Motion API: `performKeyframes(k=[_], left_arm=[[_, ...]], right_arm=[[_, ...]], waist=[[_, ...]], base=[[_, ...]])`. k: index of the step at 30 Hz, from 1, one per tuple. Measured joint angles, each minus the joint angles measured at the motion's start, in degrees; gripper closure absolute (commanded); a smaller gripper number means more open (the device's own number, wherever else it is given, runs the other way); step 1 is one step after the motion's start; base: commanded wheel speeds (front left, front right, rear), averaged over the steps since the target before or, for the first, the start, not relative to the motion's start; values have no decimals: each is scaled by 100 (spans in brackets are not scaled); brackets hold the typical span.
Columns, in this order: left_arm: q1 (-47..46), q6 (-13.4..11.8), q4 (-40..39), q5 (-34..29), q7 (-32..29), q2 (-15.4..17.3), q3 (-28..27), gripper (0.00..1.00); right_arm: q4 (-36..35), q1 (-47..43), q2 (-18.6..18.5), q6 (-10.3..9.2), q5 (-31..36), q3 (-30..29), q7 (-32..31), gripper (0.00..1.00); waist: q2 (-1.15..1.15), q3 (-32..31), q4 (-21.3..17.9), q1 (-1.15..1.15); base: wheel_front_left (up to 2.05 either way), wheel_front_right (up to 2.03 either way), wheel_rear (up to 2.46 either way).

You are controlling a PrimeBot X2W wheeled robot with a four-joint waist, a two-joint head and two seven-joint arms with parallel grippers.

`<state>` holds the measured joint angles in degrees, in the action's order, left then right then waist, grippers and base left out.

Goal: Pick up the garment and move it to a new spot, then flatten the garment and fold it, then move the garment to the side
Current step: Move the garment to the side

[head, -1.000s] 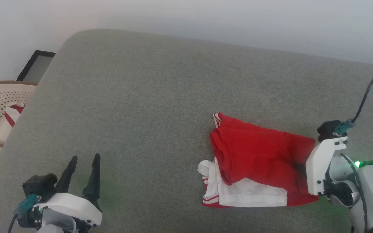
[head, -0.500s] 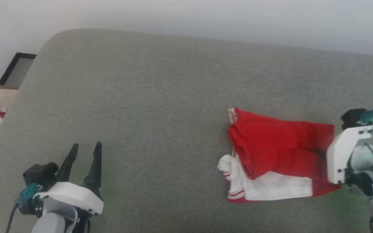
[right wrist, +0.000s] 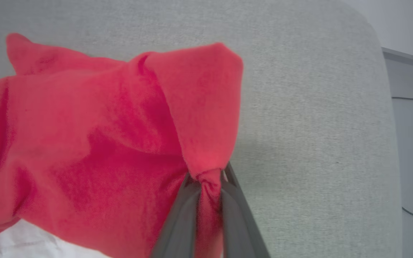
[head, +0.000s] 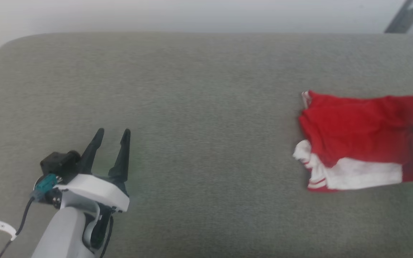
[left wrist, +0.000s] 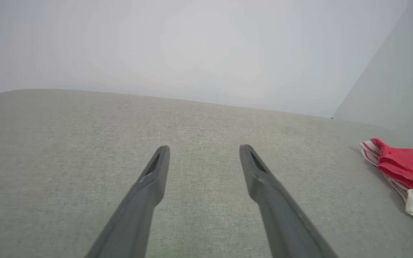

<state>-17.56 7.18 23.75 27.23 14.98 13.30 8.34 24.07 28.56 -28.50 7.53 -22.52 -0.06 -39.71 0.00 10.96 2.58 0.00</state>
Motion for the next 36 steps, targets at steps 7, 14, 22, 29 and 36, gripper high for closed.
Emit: performKeyframes(k=[7, 14, 22, 29, 36], left_arm=[[-357, 15, 0, -27, 0, -13, 224, 0], [-681, 15, -21, -41, 0, -7, 503, 0], [-1095, 15, -53, -9, 0, 86, 844, 0], [-1358, 16, -54, -1, 0, 119, 1074, 0], [-1600, 16, -37, 35, 0, 191, 1239, 0]], right_arm=[[134, 422, -378, 0, 98, -27, 354, 100], [497, 888, -758, 0, 193, 148, 806, 100], [968, 1395, -1151, 0, 495, 327, 1267, 100], [1312, 1672, -1315, -1, 735, 498, 1591, 100], [1868, 2028, -1166, -1, 909, 676, 1866, 100]], waist=[[0, 240, -449, 0], [0, 550, -803, 0], [0, 974, -1047, 0], [0, 1224, -1090, 0], [0, 1513, -1114, 0]], base=[[0, 0, 0], [0, 0, 0], [0, 0, 0], [0, 0, 0], [0, 0, 0]])
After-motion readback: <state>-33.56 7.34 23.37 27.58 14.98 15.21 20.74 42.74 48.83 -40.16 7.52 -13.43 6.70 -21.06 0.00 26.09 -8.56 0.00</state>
